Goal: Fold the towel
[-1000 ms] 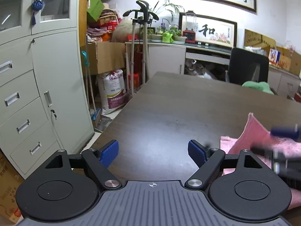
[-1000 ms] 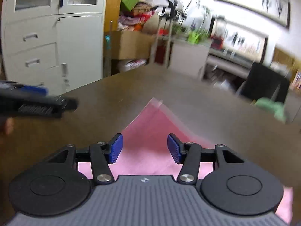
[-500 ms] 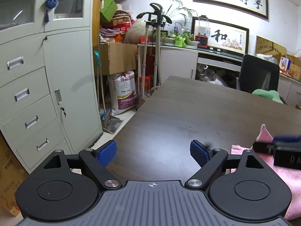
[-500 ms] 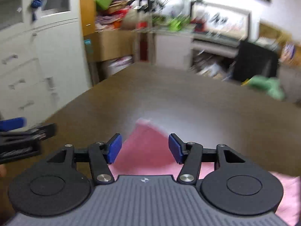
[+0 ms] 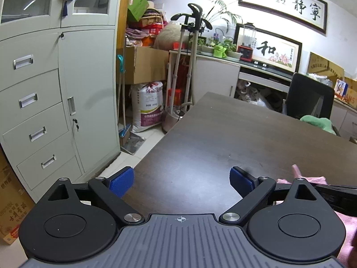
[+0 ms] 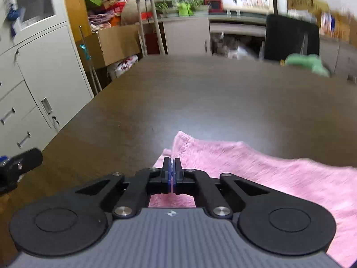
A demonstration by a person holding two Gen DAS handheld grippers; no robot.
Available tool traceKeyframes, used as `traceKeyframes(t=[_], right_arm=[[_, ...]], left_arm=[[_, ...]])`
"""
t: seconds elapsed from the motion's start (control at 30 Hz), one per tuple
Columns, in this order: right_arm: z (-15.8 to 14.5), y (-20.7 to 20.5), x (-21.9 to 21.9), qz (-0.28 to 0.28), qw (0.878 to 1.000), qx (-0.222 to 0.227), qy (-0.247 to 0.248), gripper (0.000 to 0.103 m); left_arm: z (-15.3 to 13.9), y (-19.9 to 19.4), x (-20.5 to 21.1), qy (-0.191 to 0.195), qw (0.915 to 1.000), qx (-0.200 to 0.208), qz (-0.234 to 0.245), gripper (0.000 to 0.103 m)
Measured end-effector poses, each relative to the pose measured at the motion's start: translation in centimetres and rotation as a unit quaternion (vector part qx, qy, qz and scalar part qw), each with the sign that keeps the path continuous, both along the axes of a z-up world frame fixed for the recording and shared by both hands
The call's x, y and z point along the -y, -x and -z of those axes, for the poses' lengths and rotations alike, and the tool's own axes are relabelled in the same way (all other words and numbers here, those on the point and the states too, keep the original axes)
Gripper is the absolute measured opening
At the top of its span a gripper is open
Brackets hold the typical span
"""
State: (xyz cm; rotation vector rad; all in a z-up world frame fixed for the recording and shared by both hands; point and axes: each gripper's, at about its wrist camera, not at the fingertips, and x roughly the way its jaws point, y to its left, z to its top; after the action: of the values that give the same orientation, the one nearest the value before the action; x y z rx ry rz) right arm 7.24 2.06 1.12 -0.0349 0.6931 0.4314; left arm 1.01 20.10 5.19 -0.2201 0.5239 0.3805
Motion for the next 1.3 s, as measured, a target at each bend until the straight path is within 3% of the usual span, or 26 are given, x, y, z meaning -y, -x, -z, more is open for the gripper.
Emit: traceKeyframes(t=[0.23,0.37,0.57,0.73,0.9,1.03,1.2,1.27,1.3], right_arm=[[-2.8,2.8,1.5,-0.083,0.995,-0.024,-0.055,0.002],[-2.1,1.3,0.5,-0.086,0.995,-0.034,-0.042,0.005],[1.1,-2.5,-0.1,-0.080,0.987,-0.123,-0.069,0.008],[0.3,-2.5,1.9,-0.109,0.975,-0.134,-0.141,0.010],[-2.4,-1.8,4.5,-0.092,0.974,-0.100,-0.182,0.014],[-2.8,-1.6,7.0,-0.049,0.979,-0.085,-0.181,0.022],[-2.9,0.1,12.6,-0.003,0.982,-0.067,-0.178,0.035],[-2.2,0.5,14.5,0.007,0.981,-0.070,-0.179,0.051],[-1.8,1.0,16.0,0.020,0.981,-0.072,-0.177,0.052]], left_arm=[[-0.1,0.3,-0.2,0.006,1.0000,0.008,-0.001,0.097],[0.1,0.2,-0.1,0.003,1.0000,0.005,-0.001,0.098],[0.3,-0.1,0.0,-0.001,1.0000,-0.002,0.000,0.099],[0.3,0.0,0.7,-0.013,0.9998,0.000,0.015,0.100],[0.5,-0.2,1.0,-0.018,0.9997,-0.002,0.019,0.101],[0.8,-0.2,2.5,-0.017,0.9969,0.007,0.076,0.101],[1.7,0.0,7.0,-0.094,0.9820,0.009,0.163,0.096],[2.2,0.0,8.2,-0.116,0.9756,0.004,0.186,0.095],[2.5,-0.1,8.6,-0.127,0.9728,-0.002,0.194,0.095]])
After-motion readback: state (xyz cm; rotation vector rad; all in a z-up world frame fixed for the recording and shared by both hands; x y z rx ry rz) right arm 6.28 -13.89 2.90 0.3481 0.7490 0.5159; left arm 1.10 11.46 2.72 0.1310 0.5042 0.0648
